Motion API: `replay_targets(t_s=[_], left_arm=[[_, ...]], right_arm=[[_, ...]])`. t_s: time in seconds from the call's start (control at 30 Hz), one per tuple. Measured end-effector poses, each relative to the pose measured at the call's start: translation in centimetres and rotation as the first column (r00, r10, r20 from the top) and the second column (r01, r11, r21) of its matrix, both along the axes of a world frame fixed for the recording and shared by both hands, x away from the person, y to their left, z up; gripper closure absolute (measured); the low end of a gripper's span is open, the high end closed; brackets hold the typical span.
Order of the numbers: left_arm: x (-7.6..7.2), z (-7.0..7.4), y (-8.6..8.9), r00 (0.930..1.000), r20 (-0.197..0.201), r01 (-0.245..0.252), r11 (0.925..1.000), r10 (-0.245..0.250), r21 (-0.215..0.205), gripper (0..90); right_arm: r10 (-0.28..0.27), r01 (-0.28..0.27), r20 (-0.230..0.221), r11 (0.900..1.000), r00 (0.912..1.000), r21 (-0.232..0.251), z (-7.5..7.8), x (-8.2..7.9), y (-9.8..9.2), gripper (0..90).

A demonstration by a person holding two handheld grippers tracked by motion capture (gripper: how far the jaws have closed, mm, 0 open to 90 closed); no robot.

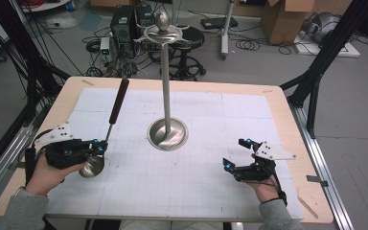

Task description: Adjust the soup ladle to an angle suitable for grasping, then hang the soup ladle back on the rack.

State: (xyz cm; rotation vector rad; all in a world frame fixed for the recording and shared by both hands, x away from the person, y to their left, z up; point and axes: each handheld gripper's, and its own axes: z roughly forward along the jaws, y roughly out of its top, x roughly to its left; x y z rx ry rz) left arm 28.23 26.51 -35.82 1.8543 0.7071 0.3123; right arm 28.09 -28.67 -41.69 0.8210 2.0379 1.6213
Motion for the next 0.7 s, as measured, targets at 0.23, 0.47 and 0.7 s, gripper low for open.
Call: replay_targets(t_s=[0.23,0.47,0.7], left_arm=[[0.9,1.1,-0.1,0.9998,0.022,-0.001,0.9990,0.002,-0.046,84.5],[1.6,1.5,0.3,0.9992,0.020,-0.033,0.9978,0.034,-0.058,84.5],[1.9,1.7,0.8,0.9979,0.015,-0.061,0.9952,0.063,-0.077,84.5]], right_arm=[[-0.039,0.039,0.008,0.999,0.9992,0.000,-0.1,-0.7,-1.0,3.8],[-0.049,0.049,0.012,0.999,0.9987,-0.009,0.0,-1.1,-1.3,3.8],[-0.038,0.038,0.008,0.999,0.9992,-0.002,0.0,-0.9,-1.0,3.8]])
